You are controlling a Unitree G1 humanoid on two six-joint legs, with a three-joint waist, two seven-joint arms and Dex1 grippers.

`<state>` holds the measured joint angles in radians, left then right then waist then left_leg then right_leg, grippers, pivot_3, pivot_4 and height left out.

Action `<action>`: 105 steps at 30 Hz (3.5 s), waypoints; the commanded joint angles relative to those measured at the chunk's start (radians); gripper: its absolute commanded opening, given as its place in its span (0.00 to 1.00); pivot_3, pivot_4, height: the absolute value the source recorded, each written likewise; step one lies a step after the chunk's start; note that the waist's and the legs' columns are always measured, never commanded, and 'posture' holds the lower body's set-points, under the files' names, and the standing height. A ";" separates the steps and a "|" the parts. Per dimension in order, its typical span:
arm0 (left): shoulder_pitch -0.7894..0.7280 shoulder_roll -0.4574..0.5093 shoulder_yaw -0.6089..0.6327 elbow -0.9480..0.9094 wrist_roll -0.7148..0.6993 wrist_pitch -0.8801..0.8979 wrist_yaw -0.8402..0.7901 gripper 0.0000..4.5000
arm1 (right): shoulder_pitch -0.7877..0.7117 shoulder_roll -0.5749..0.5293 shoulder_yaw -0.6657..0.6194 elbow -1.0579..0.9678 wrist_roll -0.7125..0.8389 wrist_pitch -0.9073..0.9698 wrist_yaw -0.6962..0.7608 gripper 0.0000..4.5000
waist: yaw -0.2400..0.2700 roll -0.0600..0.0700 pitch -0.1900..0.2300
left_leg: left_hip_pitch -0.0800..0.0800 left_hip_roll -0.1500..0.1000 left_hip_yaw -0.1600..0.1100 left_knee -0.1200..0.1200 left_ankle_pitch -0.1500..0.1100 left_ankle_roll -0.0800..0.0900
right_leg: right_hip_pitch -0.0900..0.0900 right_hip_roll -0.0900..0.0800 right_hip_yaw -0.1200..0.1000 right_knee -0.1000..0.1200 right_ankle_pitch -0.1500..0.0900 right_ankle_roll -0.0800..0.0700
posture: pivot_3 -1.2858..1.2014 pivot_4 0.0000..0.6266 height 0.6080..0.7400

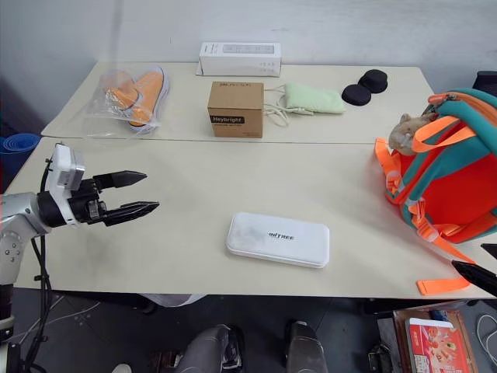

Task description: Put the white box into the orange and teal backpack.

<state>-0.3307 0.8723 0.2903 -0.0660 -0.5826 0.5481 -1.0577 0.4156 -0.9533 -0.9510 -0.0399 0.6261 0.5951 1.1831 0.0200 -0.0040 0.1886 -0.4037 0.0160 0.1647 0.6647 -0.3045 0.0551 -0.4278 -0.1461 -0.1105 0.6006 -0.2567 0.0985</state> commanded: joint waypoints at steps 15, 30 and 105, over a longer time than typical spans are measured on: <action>0.024 0.032 -0.037 -0.033 0.060 -0.042 -0.012 1.00 | -0.022 0.017 -0.006 -0.033 0.015 0.002 -0.039 0.99 | 0.001 0.000 0.000 | 0.000 0.000 0.000 0.000 0.000 0.000 | 0.000 0.000 0.000 0.000 0.000 0.000 | 0.52 0.24 1.00; -0.028 -0.019 -0.155 -0.109 0.071 -0.016 -0.005 1.00 | -0.105 -0.040 0.139 -0.238 0.084 0.099 -0.029 0.99 | -0.005 0.000 0.000 | 0.000 0.000 0.000 0.001 0.000 0.000 | 0.000 -0.001 0.001 0.002 0.000 0.000 | 0.52 0.24 1.00; -0.480 -0.536 -0.311 0.357 -0.015 0.993 0.286 1.00 | -0.682 0.040 0.996 0.050 -0.423 -0.280 -0.024 0.00 | -0.017 -0.001 0.000 | -0.001 0.000 -0.002 0.017 0.004 0.007 | 0.004 0.005 -0.007 0.011 0.000 0.001 | 0.52 0.24 1.00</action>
<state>-0.7985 0.3588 -0.0091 0.2607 -0.6036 1.5479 -0.7918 -0.2656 -0.9251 0.0357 0.0105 0.2066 0.3246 1.1621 0.0025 -0.0052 0.1886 -0.4044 0.0159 0.1628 0.6821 -0.3009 0.0621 -0.4240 -0.1422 -0.1165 0.6115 -0.2565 0.0998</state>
